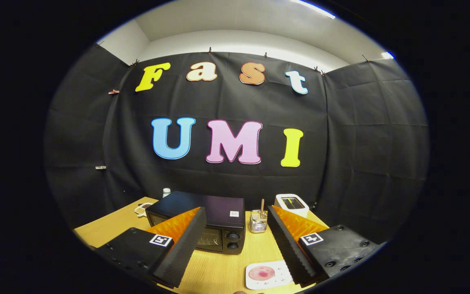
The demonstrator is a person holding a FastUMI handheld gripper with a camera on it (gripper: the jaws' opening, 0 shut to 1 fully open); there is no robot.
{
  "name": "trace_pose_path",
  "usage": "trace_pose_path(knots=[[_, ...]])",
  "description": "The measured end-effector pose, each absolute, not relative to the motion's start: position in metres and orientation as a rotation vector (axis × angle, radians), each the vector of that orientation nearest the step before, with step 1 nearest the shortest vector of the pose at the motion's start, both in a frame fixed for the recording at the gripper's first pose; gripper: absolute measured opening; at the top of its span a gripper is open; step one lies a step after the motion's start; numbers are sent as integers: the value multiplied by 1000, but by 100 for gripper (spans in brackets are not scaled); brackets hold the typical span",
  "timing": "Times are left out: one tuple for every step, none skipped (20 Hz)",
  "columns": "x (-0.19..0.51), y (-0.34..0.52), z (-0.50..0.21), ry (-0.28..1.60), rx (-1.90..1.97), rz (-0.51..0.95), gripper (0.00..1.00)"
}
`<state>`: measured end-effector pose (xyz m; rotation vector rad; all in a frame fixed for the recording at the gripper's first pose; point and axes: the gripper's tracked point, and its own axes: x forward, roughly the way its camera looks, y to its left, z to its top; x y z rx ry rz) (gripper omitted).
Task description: Open the toaster oven, put the food inside, and close the toaster oven door.
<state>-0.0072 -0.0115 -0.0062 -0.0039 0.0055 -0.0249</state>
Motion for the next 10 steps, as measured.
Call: trace_pose_path(knots=[[-8, -12, -7, 7, -3, -25, 98], [-7, -12, -8, 11, -3, -26, 98], [-5, -12, -10, 15, -2, -26, 98], [-3, -11, -12, 19, -1, -25, 98], [-1, -10, -14, 26, 0, -25, 98], [1, -9, -17, 33, 1, -27, 98], [3, -8, -20, 41, 5, -27, 98], [6, -6, -23, 49, 12, -28, 98], [10, -2, -27, 60, 20, -26, 98], [13, 2, -29, 69, 25, -23, 98]])
